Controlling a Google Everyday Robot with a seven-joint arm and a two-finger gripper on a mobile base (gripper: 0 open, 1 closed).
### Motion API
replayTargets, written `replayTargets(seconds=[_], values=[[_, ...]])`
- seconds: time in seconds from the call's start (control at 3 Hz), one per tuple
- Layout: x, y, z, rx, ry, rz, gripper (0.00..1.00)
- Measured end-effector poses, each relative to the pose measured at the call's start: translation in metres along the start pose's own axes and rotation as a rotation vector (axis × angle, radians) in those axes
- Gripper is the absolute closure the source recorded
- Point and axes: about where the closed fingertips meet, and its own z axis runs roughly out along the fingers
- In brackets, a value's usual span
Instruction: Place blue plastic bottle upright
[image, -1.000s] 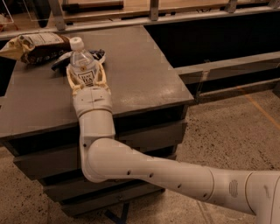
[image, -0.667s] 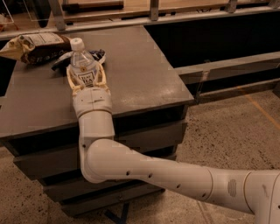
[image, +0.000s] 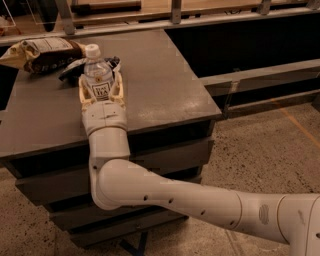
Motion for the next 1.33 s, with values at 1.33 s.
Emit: replayTargets(seconds=[1.33], values=[[-0.033,0.025,-0.012,-0.112,0.043,-0.068,0.00]])
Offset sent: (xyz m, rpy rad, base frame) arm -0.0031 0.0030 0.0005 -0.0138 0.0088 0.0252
